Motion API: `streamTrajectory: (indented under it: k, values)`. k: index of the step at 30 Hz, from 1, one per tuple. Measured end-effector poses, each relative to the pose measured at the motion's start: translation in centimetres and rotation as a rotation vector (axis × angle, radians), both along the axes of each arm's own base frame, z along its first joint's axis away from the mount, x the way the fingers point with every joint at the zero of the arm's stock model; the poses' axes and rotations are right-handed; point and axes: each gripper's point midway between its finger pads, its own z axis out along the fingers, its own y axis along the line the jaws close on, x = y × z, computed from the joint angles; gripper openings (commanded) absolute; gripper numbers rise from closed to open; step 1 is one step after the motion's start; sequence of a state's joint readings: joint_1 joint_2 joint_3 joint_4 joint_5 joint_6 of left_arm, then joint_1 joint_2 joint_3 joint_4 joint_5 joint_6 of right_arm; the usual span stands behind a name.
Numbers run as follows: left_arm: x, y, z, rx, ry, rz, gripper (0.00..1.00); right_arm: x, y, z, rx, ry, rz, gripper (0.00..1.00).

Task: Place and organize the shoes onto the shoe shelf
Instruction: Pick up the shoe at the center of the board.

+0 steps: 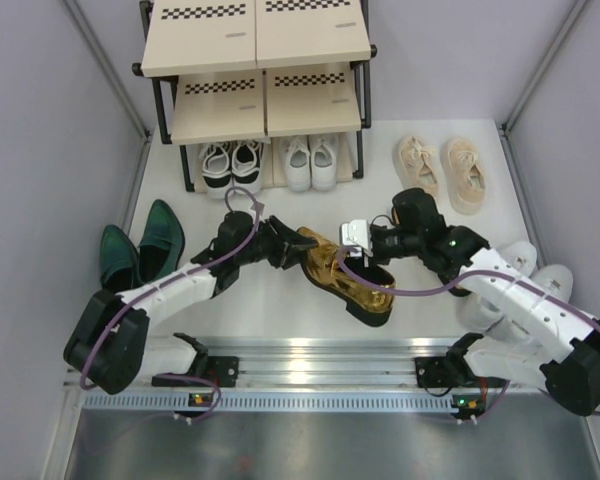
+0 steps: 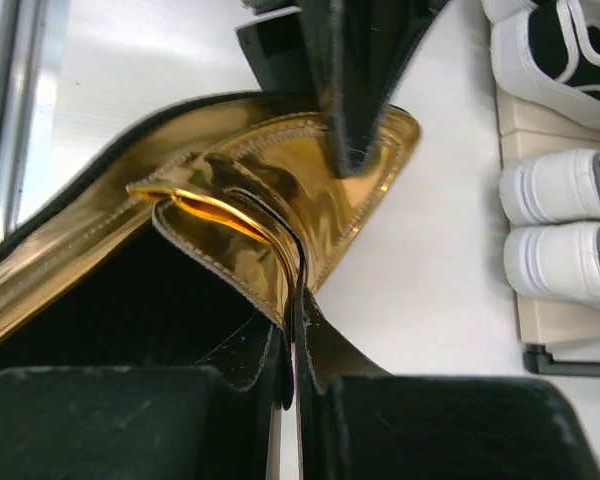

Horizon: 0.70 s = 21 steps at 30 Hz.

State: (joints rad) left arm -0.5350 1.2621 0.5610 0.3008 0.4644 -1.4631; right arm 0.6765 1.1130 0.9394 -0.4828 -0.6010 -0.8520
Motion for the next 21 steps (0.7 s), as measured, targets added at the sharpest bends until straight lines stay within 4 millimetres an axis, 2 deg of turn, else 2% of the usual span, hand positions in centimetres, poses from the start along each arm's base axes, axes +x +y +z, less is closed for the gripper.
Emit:
streamTrajectory:
  k: [1,4,5,7,8,11,16,21]
  values:
    - [0.0,0.1,-0.1,0.006,-0.004,0.000,0.24,0.1,0.0,0.1,0.001,-0.004,-0.005,0.00]
    - [-0.5,0.0,-0.4,0.017,-0.011,-0.024,0.00,0.7,-0.1,0.5,0.000,-0.017,-0.033,0.10]
    - [-0.5,0.0,-0.3,0.017,-0.018,-0.026,0.00,0.6,-0.2,0.5,-0.003,-0.012,-0.033,0.25]
    - [-0.5,0.1,-0.2,0.027,-0.045,-0.028,0.00,0.3,-0.1,0.5,-0.004,-0.001,-0.024,0.49]
    - [-0.5,0.3,-0.2,0.030,-0.051,-0.025,0.00,0.1,0.1,0.9,0.001,-0.006,-0.009,0.65]
    - [-0.5,1.0,0.0,0.034,-0.074,-0.025,0.00,0.0,0.4,2.1,0.017,-0.037,0.011,0.83]
    - [0.2,4.1,0.5,0.058,-0.110,0.022,0.00,-0.4,-0.2,5.3,0.052,-0.104,0.007,0.97]
    - [1.2,7.2,0.7,0.078,-0.125,0.097,0.00,-2.3,-0.9,8.5,0.079,-0.155,0.076,0.99]
